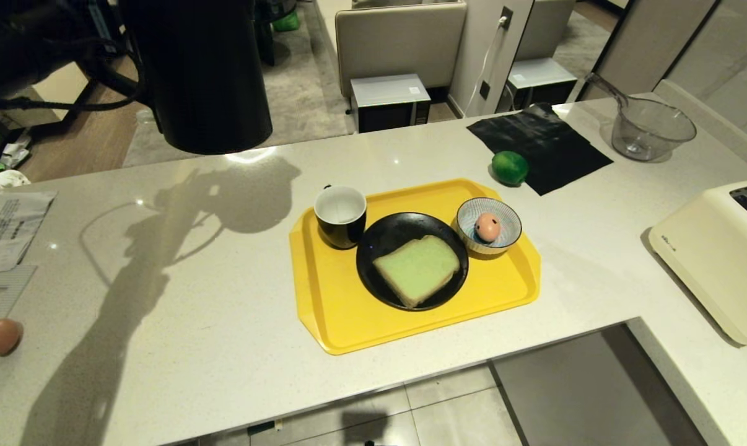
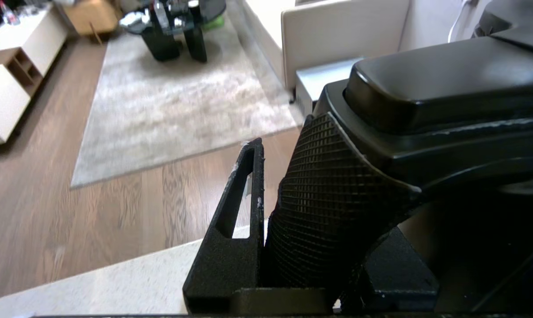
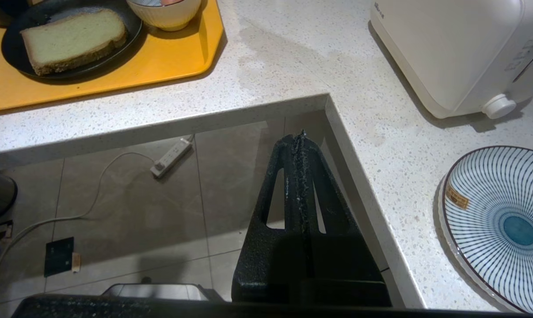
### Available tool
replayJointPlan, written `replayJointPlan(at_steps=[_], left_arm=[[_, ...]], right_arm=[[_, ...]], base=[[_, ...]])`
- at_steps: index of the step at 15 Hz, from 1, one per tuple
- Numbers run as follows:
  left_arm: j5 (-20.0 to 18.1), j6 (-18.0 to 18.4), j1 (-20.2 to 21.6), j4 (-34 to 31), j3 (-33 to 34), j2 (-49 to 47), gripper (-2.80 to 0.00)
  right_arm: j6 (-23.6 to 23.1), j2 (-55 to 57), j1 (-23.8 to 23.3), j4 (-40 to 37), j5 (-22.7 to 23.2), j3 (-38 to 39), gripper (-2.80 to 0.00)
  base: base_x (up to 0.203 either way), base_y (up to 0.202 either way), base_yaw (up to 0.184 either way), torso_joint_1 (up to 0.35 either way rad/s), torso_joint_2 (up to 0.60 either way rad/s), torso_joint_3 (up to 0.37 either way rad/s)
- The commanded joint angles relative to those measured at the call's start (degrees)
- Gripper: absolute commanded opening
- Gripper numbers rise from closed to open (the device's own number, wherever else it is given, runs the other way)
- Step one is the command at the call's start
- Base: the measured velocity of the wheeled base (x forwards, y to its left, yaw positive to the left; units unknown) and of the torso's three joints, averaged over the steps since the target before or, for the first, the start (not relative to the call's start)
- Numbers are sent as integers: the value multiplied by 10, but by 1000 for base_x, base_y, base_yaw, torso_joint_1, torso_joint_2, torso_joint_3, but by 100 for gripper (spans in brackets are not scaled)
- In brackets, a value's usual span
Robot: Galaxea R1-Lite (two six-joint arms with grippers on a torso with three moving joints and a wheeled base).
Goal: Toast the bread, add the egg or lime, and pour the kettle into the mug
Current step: Put the kettle back
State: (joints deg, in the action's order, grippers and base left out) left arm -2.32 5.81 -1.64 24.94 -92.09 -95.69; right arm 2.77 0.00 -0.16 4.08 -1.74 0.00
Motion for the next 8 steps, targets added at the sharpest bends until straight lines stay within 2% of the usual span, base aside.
replayJointPlan(at_steps=[1,5,8], left_arm=[[0,-2,6,80,76,12,-280],[-3,-4,23,233,262,25,-280],[-47,-5,64,382,348,-9,-280]], right_arm=[[0,1,0,0,0,15,-280],[0,1,0,0,0,15,-280],[0,1,0,0,0,15,-280]], base=[[0,0,0,0,0,0],[0,0,0,0,0,0],[0,0,0,0,0,0]])
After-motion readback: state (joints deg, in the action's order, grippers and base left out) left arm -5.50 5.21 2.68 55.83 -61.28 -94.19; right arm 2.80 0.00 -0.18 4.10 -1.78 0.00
